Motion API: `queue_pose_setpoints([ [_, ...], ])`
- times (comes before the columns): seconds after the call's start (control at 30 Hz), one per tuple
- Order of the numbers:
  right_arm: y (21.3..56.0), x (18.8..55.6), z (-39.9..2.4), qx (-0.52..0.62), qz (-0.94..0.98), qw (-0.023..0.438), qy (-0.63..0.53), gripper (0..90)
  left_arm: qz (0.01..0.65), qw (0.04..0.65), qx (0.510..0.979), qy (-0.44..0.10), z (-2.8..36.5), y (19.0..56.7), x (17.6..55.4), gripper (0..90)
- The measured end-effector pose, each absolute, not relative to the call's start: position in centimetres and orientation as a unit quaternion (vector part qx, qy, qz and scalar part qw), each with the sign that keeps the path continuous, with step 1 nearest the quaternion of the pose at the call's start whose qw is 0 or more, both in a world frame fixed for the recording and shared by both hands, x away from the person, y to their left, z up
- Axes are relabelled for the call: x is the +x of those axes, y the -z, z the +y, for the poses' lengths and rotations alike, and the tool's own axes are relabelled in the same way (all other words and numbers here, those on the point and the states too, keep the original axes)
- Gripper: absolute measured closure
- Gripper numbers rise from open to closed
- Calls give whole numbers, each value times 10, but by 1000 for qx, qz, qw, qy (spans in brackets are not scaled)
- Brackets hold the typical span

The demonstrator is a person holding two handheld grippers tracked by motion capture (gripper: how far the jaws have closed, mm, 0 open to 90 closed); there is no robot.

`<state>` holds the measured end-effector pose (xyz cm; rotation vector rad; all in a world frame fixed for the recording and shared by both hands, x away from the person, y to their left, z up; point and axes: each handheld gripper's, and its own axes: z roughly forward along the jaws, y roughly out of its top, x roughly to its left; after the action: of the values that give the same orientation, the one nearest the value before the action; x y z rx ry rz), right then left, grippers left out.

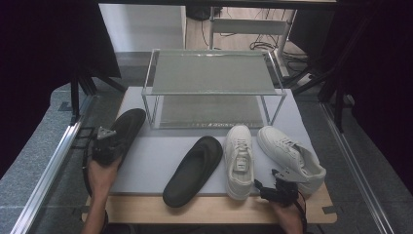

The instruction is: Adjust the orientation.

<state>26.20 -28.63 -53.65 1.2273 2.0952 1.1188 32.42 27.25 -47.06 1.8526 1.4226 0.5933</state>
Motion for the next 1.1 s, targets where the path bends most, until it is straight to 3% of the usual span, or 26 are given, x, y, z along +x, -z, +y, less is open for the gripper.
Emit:
queue_pose_setpoints([
  [1.1, 537, 262, -286, 446, 763, 233, -406, 175, 502, 379, 747, -217, 250, 461, 248, 843],
])
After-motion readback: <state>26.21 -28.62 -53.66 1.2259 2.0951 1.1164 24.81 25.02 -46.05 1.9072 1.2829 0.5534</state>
